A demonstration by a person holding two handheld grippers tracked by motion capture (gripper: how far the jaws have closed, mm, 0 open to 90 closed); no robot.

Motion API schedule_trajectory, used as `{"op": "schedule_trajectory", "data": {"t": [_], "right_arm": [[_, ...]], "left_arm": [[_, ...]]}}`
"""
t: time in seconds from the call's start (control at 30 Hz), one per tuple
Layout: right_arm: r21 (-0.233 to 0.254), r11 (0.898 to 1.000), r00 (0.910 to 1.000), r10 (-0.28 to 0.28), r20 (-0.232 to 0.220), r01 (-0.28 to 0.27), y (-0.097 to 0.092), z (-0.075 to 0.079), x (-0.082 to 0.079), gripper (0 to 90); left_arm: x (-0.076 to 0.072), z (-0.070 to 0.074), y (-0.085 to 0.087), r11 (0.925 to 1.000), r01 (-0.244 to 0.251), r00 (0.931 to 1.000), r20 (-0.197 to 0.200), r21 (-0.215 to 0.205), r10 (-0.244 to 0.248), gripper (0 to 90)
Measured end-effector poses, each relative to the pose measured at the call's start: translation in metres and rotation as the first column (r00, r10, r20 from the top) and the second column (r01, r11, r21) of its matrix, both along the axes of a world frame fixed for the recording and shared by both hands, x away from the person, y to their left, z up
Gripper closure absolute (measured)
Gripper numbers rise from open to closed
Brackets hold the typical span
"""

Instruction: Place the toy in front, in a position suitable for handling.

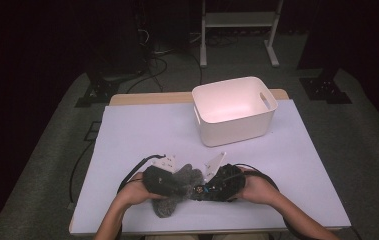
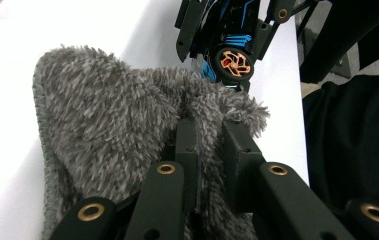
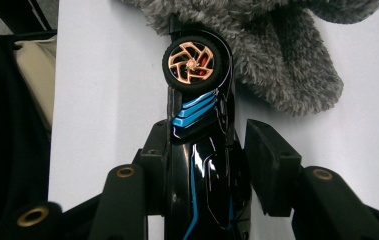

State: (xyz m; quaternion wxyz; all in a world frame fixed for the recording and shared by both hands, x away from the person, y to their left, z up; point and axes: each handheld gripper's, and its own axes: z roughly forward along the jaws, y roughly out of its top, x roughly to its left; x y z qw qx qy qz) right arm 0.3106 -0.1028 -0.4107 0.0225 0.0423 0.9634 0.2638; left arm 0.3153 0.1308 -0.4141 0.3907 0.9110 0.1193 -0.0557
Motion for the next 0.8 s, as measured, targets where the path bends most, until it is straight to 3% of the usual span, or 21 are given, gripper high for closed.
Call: {"op": "schedule_trajectory", "data": {"t": [0.37,0.5,0.63,0.73,0.8], "right_arm": [[0.022,1.0,1.0,-0.007,-0.004,0.007,-0.007,-0.002,0.0,55.8],[0.028,0.999,0.9997,-0.021,-0.015,0.022,-0.011,-0.002,0.002,56.0],[0.036,0.999,0.9995,-0.026,-0.018,0.027,-0.013,-0.003,0.003,56.1],[0.033,0.999,0.9996,-0.025,-0.01,0.025,-0.013,-0.003,0.002,56.1],[0.022,0.999,0.9997,-0.025,0.002,0.025,-0.012,-0.002,0.0,56.3]], "left_arm": [[-0.004,0.005,0.002,1.0,0.004,1.0,-0.006,-0.005,-0.004,60.6],[-0.004,0.002,-0.002,1.0,0.002,0.9995,-0.033,-0.001,-0.002,53.3],[-0.003,-0.004,-0.011,0.9994,-0.007,0.9996,-0.027,0.035,0.008,55.4],[-0.001,-0.007,-0.016,0.9982,-0.01,0.9999,-0.006,0.059,0.01,71.0],[0.0,-0.006,-0.017,0.9984,-0.003,1.0,-0.003,0.057,0.003,74.5]]}}
